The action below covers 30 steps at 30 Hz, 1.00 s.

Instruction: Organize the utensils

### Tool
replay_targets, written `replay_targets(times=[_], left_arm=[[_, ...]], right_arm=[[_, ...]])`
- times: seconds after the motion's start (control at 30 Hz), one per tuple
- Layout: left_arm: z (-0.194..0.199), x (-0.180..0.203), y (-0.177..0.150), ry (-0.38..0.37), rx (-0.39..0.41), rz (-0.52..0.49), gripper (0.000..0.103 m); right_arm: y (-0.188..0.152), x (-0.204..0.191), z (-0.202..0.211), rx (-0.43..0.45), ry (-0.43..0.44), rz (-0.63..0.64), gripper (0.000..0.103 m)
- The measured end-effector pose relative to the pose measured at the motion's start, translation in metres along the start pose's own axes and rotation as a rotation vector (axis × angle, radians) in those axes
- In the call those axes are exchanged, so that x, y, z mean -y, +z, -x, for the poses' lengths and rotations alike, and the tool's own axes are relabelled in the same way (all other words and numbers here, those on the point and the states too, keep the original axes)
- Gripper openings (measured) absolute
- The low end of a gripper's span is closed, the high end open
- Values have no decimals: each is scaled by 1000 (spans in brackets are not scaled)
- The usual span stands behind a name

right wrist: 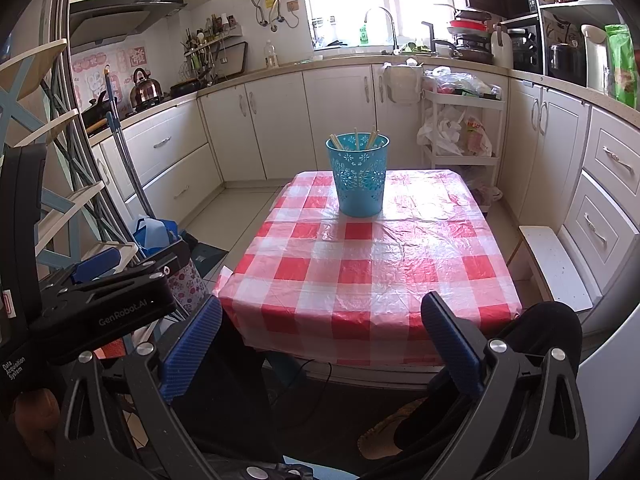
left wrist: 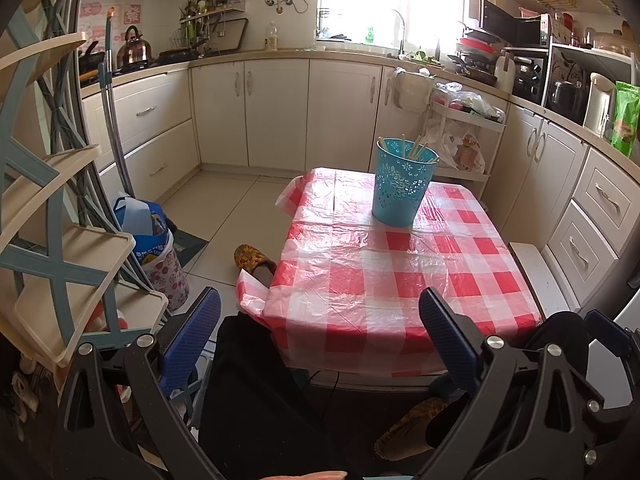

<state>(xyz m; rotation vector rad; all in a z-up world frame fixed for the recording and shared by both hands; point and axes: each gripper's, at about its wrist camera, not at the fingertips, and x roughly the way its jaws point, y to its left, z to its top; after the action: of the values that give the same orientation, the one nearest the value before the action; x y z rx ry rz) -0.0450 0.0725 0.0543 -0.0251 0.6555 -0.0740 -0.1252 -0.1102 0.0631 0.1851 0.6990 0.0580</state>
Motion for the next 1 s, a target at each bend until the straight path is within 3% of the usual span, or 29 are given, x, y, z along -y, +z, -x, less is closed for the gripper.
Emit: replay_targets(times=[1.0], left_arm=[[0,0,-1,-1,-2,1,95]], right_arm=[[-5,-2,-3,-7,0,4,96]])
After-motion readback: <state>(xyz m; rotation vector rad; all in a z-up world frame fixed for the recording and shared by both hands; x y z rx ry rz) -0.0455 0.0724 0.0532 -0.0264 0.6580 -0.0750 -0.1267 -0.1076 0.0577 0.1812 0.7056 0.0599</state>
